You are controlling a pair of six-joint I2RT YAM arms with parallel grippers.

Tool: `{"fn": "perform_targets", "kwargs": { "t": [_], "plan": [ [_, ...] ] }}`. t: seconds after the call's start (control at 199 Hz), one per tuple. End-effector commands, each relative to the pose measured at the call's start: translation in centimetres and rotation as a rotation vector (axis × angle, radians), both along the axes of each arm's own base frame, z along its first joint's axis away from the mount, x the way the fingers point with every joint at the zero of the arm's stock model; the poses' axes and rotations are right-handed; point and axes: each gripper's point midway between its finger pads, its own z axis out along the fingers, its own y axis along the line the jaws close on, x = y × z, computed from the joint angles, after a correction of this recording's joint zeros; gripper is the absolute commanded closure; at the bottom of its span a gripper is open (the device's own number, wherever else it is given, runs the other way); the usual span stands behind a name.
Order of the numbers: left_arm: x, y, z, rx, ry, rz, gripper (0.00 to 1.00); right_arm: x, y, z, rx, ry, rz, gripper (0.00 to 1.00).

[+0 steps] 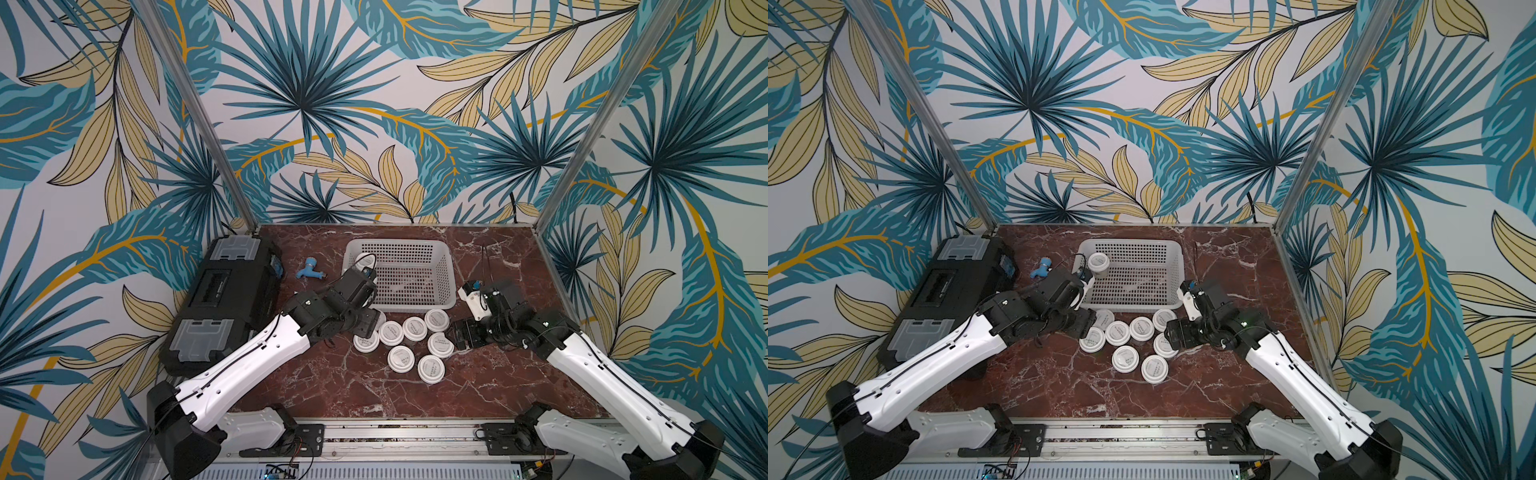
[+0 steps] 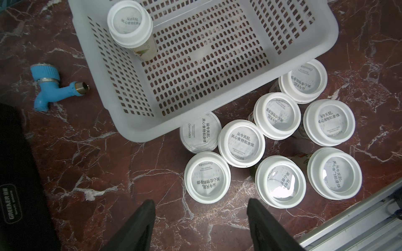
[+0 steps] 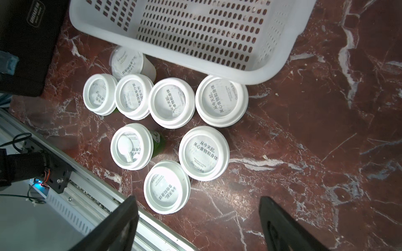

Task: Put the yogurt in the basket
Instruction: Pick up the yogurt from the center of the board.

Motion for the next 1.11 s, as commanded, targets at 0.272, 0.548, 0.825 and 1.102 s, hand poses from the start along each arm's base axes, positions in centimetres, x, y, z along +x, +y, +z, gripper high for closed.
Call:
{"fn": "perform_targets", "kwargs": {
  "t": [0.272, 0.548, 0.825, 1.102],
  "plan": [
    [-1.4, 1.0, -3.9, 0.035, 0.074, 0.041, 0.27, -0.9, -0.6, -0.2, -0.083, -0.006, -0.019, 0.09],
    [-1.6, 0.6, -6.7, 0.053, 0.133, 0.04, 0.26, -0.8, -0.4, -0.2, -0.091, -0.009, -0.015, 0.09],
    [-2.0, -0.5, -8.1, 0.052, 0.168, 0.022, 0.24, -0.9, -0.6, -0.6, -0.105, -0.005, -0.012, 0.09],
    [-3.6, -5.4, -6.5, 0.01, 0.149, -0.093, 0.28, -0.3, -2.4, -0.1, -0.175, -0.068, -0.062, 0.1]
  ]
}}
